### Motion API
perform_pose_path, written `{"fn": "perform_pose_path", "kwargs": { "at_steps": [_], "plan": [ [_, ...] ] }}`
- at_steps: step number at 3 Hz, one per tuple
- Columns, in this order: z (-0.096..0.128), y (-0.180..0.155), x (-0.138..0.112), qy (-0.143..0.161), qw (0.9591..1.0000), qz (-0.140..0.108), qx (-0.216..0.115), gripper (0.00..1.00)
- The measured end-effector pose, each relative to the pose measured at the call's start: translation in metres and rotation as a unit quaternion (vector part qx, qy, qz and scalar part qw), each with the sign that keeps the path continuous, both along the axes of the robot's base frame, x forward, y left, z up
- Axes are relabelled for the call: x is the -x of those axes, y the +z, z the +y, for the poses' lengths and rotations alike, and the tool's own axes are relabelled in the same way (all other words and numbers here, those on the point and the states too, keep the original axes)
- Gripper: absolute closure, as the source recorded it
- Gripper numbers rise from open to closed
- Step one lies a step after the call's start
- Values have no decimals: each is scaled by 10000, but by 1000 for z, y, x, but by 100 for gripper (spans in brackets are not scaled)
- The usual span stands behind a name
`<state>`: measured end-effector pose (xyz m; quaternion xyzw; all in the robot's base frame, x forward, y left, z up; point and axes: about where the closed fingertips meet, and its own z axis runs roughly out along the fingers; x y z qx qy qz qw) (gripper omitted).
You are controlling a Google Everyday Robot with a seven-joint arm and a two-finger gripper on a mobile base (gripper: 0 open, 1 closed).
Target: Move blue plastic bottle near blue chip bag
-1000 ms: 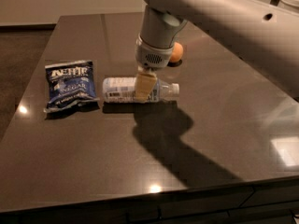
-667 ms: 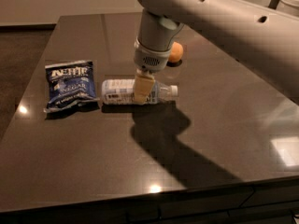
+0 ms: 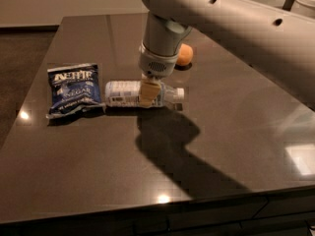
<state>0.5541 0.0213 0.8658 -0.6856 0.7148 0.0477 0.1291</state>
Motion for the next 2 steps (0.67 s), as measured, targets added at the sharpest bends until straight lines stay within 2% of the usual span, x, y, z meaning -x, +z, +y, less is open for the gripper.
{"fn": "perform_pose_path", "kwargs": {
  "at_steps": [1, 2],
  "plan": [
    [1, 0, 0, 6, 10000, -4, 1, 0],
    [1, 0, 0, 6, 10000, -4, 1, 0]
  ]
}}
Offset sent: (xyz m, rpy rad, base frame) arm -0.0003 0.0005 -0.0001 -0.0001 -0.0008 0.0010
